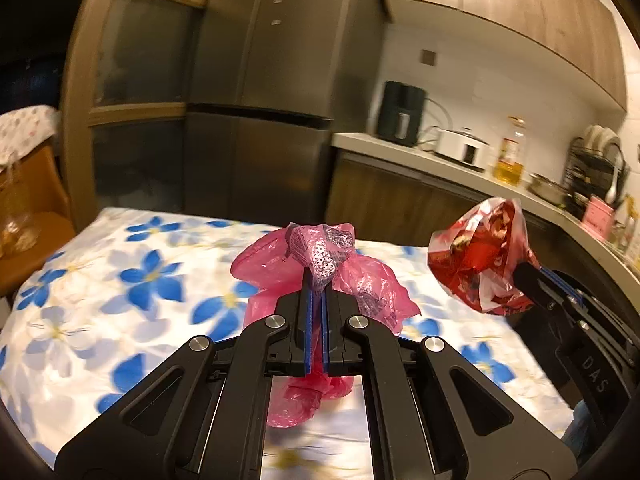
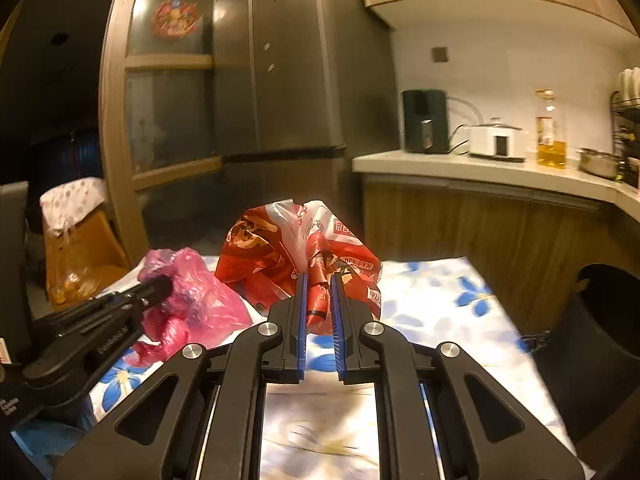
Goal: Collect trash
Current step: 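Carry the pink bag and red wrapper over the black bin with both tools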
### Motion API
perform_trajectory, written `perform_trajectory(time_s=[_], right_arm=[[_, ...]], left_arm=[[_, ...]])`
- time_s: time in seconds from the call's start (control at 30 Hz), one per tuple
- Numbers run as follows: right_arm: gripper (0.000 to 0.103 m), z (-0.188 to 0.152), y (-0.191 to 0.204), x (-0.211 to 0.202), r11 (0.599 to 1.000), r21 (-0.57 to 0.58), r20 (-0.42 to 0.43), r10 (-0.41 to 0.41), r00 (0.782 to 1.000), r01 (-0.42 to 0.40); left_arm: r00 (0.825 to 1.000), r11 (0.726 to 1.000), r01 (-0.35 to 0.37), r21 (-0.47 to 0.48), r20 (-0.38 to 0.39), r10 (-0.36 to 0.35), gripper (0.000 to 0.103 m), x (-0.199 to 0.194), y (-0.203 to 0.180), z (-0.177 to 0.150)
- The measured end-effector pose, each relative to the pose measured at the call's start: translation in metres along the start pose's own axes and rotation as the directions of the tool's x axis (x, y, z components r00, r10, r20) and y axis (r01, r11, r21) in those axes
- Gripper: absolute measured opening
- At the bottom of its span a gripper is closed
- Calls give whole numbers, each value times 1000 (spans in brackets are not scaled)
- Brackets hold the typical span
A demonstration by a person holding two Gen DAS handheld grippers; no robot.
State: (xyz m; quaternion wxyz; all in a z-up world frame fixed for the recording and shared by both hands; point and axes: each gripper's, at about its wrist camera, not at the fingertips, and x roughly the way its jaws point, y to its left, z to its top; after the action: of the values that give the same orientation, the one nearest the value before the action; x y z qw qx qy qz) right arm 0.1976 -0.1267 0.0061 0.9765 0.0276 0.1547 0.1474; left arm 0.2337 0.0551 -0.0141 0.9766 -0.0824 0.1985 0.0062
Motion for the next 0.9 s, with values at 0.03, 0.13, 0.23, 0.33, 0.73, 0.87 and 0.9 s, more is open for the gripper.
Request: perform_trajectory(time_s=[0.03,0.13,0.23,0.33,0.73,0.87,0.9], right_arm=[[12,2,-7,-6,1000,5,11,-15,1000,15],[12,6,-35,-25,998,25,40,-66,997,65],[12,7,-60,-42,993,44,60,-116,991,114],[12,6,-87,-59,983,72,78,-174,982,169],[12,3,-182,-112,918,156,118,-385,916,365],[12,1,-208,-120,895,179,120,-433,893,409],[12,1,-213,-121,890,184,118,-441,889,417]], left_arm=[[1000,1000,15,11,3,-15,2,-1,-12,1],[998,998,58,37,10,-59,2,-3,-45,2],[995,993,101,60,10,-102,2,-4,-75,2],[989,985,149,88,8,-150,2,-4,-109,1],[940,923,335,191,2,-342,2,3,-251,-2],[925,903,369,221,4,-379,2,8,-284,-6],[922,899,377,223,-1,-387,2,10,-292,-7]])
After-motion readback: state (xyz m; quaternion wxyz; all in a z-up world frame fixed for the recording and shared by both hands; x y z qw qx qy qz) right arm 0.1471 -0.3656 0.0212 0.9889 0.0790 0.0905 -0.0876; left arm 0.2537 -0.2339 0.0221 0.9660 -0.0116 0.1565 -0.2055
